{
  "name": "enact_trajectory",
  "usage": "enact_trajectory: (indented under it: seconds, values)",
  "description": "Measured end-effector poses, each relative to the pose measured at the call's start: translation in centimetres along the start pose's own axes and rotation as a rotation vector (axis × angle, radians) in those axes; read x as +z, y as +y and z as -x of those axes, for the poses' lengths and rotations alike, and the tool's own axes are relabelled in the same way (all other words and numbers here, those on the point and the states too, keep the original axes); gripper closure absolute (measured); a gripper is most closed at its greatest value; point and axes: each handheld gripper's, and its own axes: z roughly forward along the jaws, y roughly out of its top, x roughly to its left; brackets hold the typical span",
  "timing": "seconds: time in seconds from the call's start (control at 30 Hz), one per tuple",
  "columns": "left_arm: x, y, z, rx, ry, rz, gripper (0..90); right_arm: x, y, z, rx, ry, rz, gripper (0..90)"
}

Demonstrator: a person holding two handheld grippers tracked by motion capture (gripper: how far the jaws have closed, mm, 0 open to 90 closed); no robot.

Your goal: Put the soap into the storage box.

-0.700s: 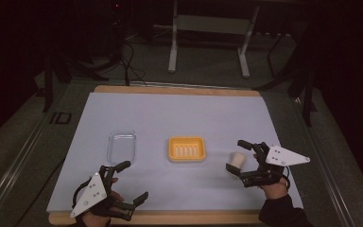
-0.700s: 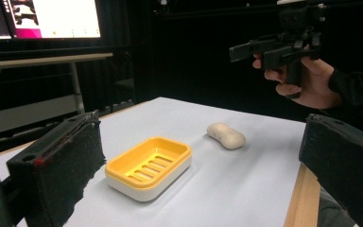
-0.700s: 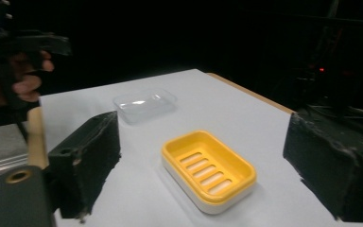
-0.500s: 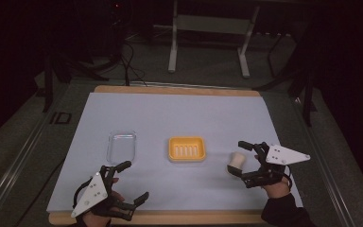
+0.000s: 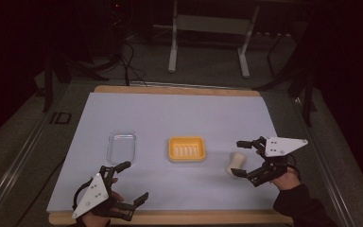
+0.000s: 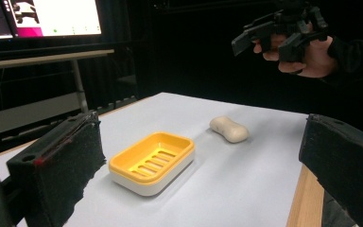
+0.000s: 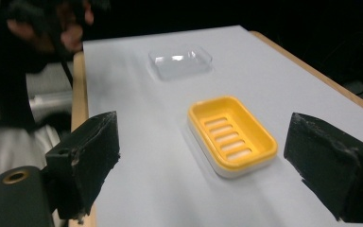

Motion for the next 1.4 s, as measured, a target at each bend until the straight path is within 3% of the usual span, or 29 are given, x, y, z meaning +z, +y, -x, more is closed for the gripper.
enact_trajectory:
  seconds: [0.13,0.2,0.37,0.5,0.7,0.87,0.9,1.13,1.27,1.33,1.4]
  values:
    - [0.1,0.0,0.0,0.000,0.001,-0.006,0.8,0.0,0.2,0.0,-0.013,0.082,-0.071,12.7]
    - [0.2,-0.1,0.0,0.001,0.000,-0.007,0.8,0.2,0.2,0.0,-0.028,0.085,-0.115,12.4]
    - [0.2,-0.1,0.0,0.002,-0.002,-0.013,0.7,0.6,0.1,-0.2,-0.032,0.146,-0.218,12.5]
    - [0.2,-0.1,0.0,0.003,-0.001,-0.013,0.8,0.9,0.1,-0.4,-0.066,0.148,-0.309,13.5]
    - [0.2,-0.1,0.0,0.003,-0.002,-0.013,0.7,1.5,0.4,-0.8,-0.115,0.187,-0.438,15.4]
    - [0.2,-0.1,0.0,0.006,-0.001,-0.016,0.7,2.0,0.5,-0.9,-0.123,0.224,-0.535,15.4]
    - [0.2,-0.1,0.0,0.005,-0.001,-0.016,0.8,2.3,0.4,-0.9,-0.124,0.230,-0.576,15.3]
    - [0.2,-0.1,0.0,0.007,-0.001,-0.018,0.7,3.0,0.1,-1.1,-0.160,0.238,-0.682,16.0]
    - [0.2,-0.1,0.0,0.008,-0.002,-0.019,0.7,3.5,-0.4,-1.2,-0.139,0.267,-0.776,15.0]
    - [0.2,-0.1,0.0,0.008,-0.003,-0.019,0.7,3.7,-0.7,-1.0,-0.148,0.263,-0.807,14.8]
    - [0.2,-0.1,0.0,0.008,-0.001,-0.020,0.8,3.9,-1.0,-0.9,-0.120,0.251,-0.849,14.7]
